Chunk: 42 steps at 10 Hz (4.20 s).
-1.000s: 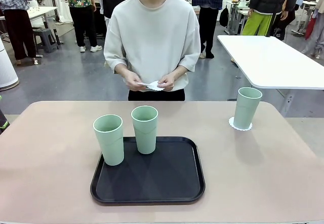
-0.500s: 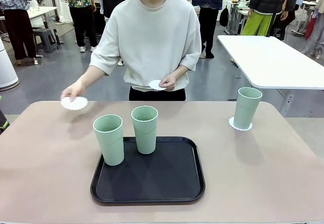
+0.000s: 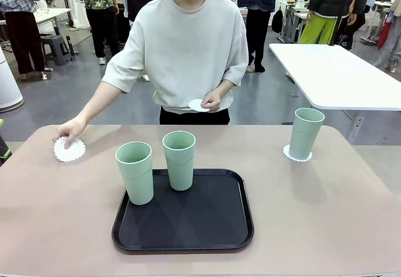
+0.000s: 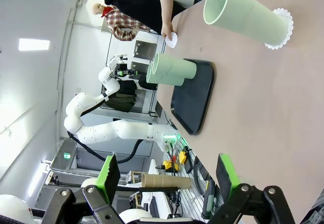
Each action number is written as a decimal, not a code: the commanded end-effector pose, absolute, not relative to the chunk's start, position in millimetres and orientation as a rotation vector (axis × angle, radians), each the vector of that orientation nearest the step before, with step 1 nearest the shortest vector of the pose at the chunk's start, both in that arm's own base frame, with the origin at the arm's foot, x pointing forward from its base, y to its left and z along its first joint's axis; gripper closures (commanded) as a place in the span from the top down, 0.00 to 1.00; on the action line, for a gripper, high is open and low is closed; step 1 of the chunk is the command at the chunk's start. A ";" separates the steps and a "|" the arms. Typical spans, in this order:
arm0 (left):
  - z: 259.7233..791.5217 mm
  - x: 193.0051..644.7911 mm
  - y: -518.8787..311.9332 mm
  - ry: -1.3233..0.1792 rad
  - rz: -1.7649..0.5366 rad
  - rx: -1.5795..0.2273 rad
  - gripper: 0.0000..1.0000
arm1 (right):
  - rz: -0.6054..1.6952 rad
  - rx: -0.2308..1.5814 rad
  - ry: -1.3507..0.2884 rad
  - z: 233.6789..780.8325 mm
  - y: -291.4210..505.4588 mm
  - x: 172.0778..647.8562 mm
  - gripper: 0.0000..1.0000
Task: Place coasters on the table and set cups on them.
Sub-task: Take one Reusable plastic cup from the Flat Tray and place it on a coaster set by the human.
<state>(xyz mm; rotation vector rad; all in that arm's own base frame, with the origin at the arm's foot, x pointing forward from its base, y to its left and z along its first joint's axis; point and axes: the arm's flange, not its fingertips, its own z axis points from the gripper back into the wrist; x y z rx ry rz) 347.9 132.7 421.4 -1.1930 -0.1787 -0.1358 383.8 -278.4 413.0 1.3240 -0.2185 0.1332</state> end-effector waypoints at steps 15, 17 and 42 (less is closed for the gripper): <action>536.7 345.5 103.2 -0.231 -0.495 -0.562 1.00 | 0.122 1.323 -0.216 412.0 -276.7 381.7 1.00; 536.7 345.5 103.2 -0.231 -0.495 -0.562 1.00 | 0.122 1.323 -0.216 412.0 -276.7 381.7 1.00; 388.9 426.6 -28.1 -0.580 -1.454 -0.906 1.00 | 0.122 1.323 -0.216 412.0 -276.7 381.7 1.00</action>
